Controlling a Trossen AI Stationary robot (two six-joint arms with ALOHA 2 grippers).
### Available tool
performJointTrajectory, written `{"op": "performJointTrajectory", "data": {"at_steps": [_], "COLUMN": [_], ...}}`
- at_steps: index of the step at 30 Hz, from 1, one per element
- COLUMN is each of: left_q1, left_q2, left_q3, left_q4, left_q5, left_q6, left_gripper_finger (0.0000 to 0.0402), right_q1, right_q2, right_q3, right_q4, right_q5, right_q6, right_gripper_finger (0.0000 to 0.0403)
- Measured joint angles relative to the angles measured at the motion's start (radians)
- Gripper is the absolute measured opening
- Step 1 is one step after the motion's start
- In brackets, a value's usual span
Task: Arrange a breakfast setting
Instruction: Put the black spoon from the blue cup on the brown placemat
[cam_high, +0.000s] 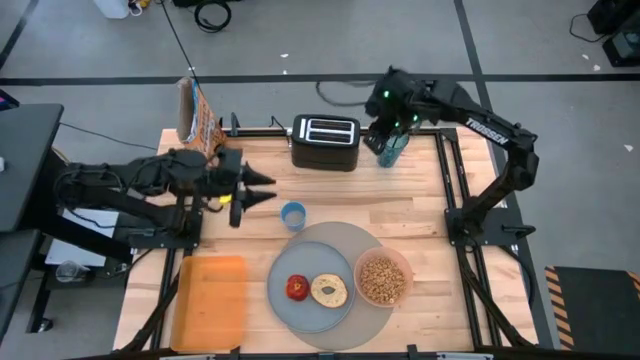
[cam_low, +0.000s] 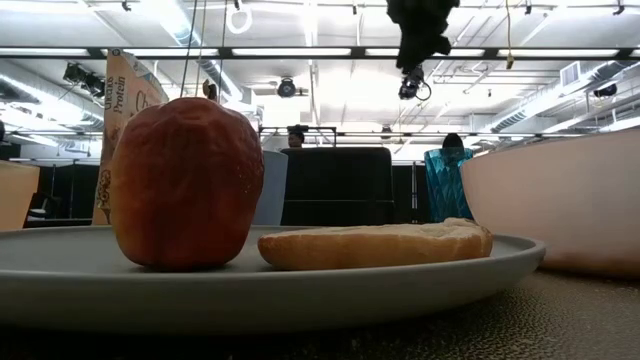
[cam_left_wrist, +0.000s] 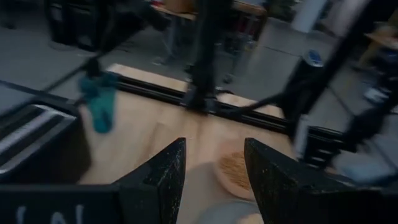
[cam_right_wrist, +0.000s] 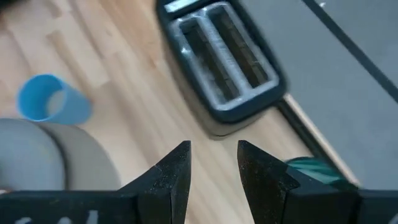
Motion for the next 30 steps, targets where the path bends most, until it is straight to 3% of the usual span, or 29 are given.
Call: {"op": "performJointTrajectory", "data": {"at_steps": [4, 9, 14, 30], "left_q1": [0.143, 0.309, 0.415, 0.456], "left_q2": [0.001, 0.002, 0.003, 0.003], "left_q3": [-0.001, -0.001, -0.001, -0.002], "left_q4": [0.015, 0.060, 0.059, 0.017], "left_q5": [0.036, 0.175, 0.208, 0.209], "left_q6": [0.037, 0.028, 0.014, 0.015], "left_gripper_finger": [0.0172, 0.0172, 0.0172, 0.0172], "right_q1": [-0.134, -0.260, -0.354, -0.409], "right_q2": [0.018, 0.057, 0.116, 0.154], "right_q3": [0.003, 0.002, 0.002, 0.016], "right_q4": [0.000, 0.004, -0.034, -0.162], "right_q5": [-0.057, -0.123, -0.162, -0.082], "right_q6": [-0.107, -0.235, -0.296, -0.348], "right_gripper_finger": [0.0140, 0.0143, 0.0144, 0.0149]}}
